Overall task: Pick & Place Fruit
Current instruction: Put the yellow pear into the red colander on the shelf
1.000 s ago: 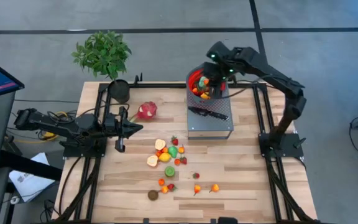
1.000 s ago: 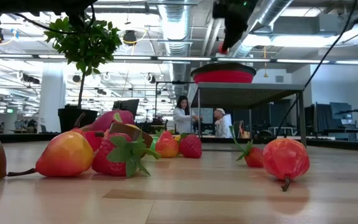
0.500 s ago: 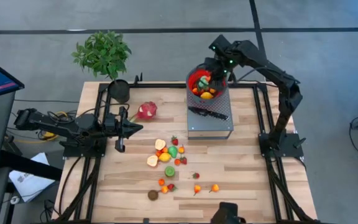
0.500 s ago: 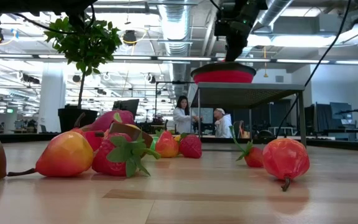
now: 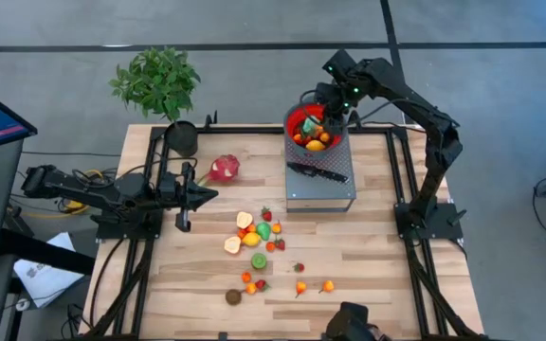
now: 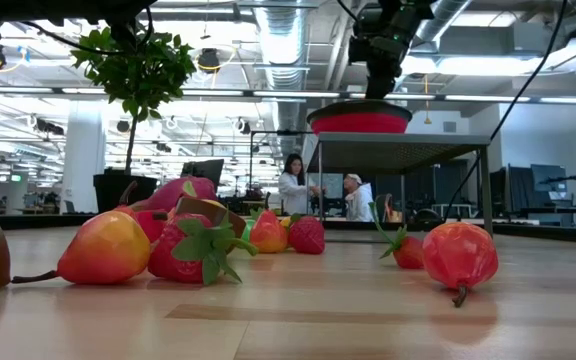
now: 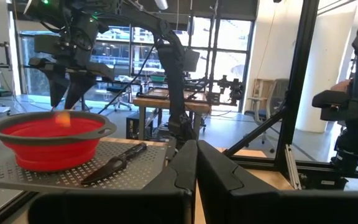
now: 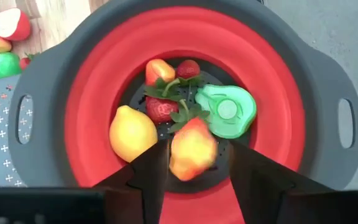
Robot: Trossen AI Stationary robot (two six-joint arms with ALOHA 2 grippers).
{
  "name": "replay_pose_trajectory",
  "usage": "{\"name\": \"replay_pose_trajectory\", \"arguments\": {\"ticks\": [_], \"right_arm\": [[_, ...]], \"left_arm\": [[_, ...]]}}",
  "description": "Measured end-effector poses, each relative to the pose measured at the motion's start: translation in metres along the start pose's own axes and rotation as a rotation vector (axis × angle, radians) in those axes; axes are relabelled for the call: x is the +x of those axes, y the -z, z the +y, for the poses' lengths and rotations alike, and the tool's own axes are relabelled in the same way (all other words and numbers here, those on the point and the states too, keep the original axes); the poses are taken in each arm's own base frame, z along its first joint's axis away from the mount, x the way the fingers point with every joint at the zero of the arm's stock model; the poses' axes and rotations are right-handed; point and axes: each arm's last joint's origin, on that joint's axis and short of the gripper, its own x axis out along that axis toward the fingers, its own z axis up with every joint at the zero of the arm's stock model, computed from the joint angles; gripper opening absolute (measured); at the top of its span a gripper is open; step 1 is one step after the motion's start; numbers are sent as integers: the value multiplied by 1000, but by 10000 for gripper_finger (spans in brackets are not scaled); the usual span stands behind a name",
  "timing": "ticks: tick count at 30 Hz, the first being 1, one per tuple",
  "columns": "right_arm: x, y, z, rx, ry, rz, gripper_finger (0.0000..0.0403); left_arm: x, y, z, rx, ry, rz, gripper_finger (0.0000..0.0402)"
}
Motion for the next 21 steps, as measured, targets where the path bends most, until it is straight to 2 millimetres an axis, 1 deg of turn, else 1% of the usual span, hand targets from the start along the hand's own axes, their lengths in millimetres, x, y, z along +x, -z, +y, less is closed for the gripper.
{"name": "replay_pose_trajectory", "arguments": {"ticks": [5, 7, 9, 12, 21], "right_arm": [[0, 0, 0, 1, 0, 0, 190], [0, 0, 0, 21, 0, 0, 195], [0, 0, 1, 31, -1, 0, 190], [1, -1, 5, 22, -12, 9, 162], [3, -4, 31, -24, -75, 77, 30]], "left_arm": [[0, 0, 0, 0, 0, 0, 3], [0, 0, 0, 0, 0, 0, 3], [0, 0, 0, 0, 0, 0, 3], [0, 0, 0, 0, 0, 0, 3], [0, 0, 0, 0, 0, 0, 3]]}}
